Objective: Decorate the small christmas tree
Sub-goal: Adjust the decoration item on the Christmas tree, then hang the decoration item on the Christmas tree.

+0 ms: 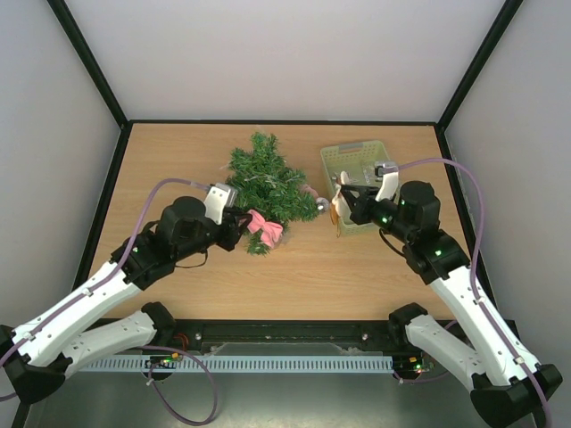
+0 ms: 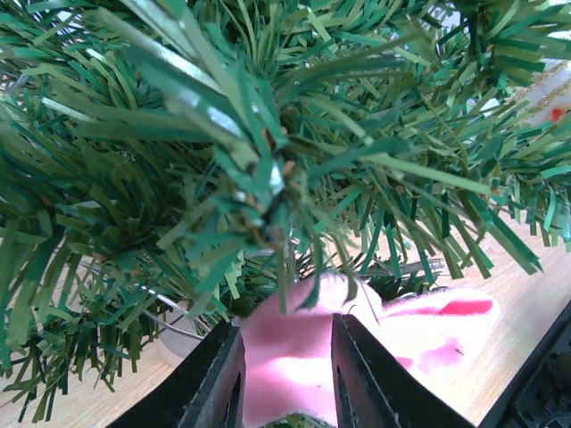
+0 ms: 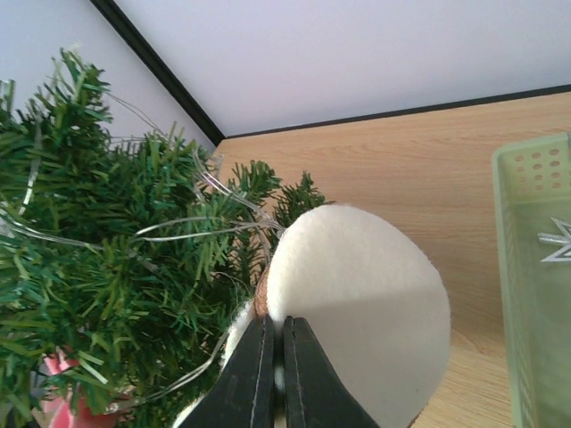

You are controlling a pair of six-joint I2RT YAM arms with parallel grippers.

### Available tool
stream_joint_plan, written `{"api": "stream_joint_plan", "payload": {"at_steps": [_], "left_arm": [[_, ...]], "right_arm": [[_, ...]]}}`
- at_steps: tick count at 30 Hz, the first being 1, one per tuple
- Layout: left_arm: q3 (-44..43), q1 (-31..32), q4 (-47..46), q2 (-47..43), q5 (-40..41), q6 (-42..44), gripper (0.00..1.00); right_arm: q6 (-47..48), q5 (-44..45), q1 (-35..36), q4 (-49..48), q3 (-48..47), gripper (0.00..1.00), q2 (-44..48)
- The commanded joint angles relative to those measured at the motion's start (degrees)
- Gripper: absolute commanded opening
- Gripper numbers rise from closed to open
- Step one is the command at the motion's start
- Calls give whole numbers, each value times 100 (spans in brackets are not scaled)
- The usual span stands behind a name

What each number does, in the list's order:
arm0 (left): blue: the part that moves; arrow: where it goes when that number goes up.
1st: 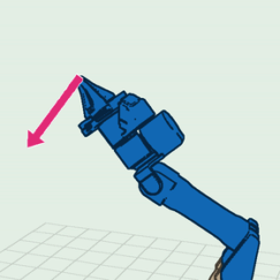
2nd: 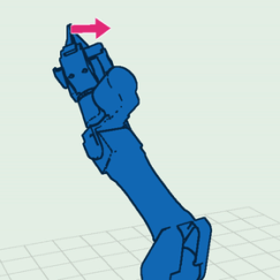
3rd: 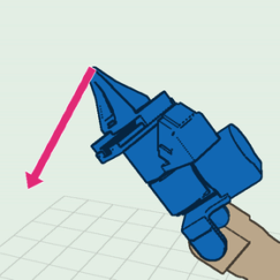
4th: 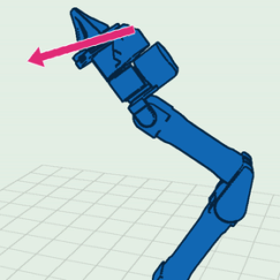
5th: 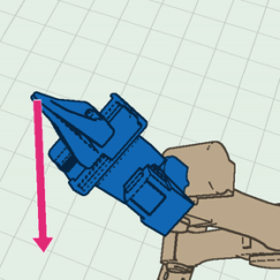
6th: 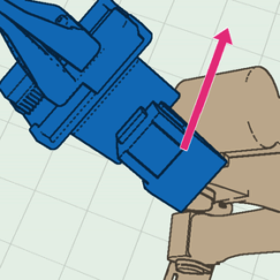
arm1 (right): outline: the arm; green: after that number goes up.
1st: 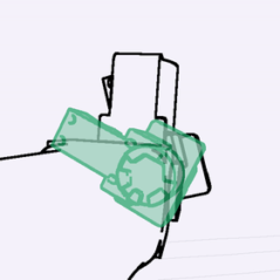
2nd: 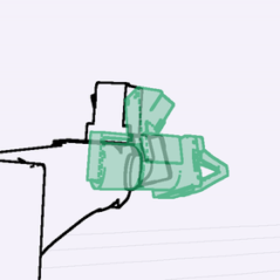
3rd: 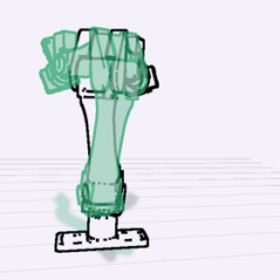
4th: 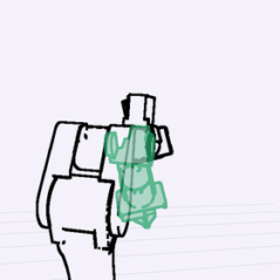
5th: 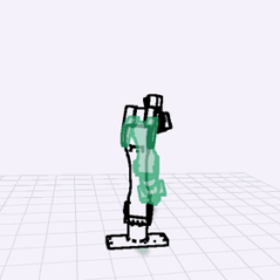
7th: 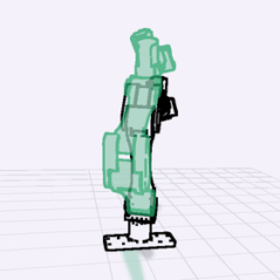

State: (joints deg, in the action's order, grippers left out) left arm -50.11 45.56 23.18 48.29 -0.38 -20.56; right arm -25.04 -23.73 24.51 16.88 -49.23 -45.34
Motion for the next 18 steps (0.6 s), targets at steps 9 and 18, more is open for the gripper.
{"api": "stream_joint_plan", "payload": {"at_steps": [9, 18], "left_arm": [[-154, -27, 62, -426, 56, -21, 34], [-350, -26, -60, -860, -125, 351, 43]], "right_arm": [[-814, -552, 18, -812, -146, 2, 123], [-1802, -929, 18, -1925, -277, 2, 11]]}}
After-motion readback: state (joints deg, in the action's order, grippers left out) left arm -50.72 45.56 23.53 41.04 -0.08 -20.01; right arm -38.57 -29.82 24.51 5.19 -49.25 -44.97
